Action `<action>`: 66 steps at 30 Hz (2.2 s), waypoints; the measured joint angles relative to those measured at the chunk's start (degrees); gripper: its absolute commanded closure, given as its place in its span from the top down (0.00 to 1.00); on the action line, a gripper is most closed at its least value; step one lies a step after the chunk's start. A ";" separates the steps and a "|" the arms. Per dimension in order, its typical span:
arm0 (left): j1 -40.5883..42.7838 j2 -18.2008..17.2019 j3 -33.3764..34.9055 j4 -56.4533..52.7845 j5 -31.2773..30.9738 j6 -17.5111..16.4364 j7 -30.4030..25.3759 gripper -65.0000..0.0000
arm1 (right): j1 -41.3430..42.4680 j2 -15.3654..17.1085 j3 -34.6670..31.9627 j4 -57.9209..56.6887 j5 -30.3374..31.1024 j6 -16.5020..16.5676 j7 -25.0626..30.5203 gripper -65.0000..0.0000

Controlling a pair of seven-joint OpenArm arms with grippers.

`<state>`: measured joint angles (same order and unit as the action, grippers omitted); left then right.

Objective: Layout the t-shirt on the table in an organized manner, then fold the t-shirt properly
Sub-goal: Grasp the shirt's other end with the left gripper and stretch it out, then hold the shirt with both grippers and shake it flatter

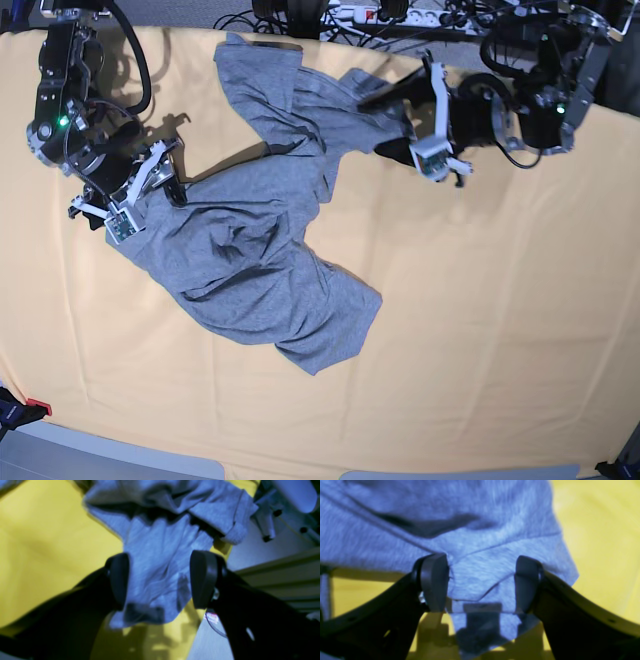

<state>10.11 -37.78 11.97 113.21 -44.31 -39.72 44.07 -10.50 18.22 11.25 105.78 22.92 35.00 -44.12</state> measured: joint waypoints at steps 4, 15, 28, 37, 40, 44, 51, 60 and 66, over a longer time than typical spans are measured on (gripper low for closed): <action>-0.31 2.47 5.44 -0.13 10.69 0.09 -3.82 0.60 | 2.16 0.02 0.00 -4.24 0.02 2.36 0.24 0.61; -2.69 6.23 11.15 -4.90 20.35 3.26 -7.48 0.00 | 2.84 1.03 0.00 -5.57 0.66 4.55 0.17 0.00; -14.53 -8.41 0.85 -4.96 20.63 2.86 -8.11 0.00 | 3.06 9.35 -0.09 -4.39 1.44 1.29 -8.41 0.00; -26.91 -13.60 1.07 -13.97 20.20 2.49 -13.18 0.00 | -3.06 9.60 -0.20 5.22 1.49 -0.31 -18.47 0.00; -29.90 -13.49 1.11 -20.44 15.78 -0.68 -13.18 0.00 | -7.82 9.62 -0.17 10.10 1.22 -0.46 -19.61 0.00; -31.08 -13.62 1.09 -26.36 8.00 -0.44 -12.59 0.00 | -14.47 9.64 -0.13 17.42 1.14 -0.50 -19.89 0.00; -31.23 -13.35 1.20 -28.30 6.58 -0.44 -12.37 0.33 | -22.88 9.57 -0.15 22.84 -7.98 -4.87 -16.02 0.00; -38.05 -13.66 1.11 -27.47 -9.01 -0.20 8.70 0.66 | -19.17 9.68 -0.13 22.84 -10.93 -6.14 -11.65 0.03; -39.95 -13.40 1.09 -26.16 -41.29 -0.07 30.21 0.66 | -18.64 9.51 -0.13 22.84 -10.97 -8.72 -11.34 0.48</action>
<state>-29.85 -51.18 13.06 87.05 -85.60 -39.79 74.28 -29.15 27.73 11.11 128.62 11.94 26.28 -55.46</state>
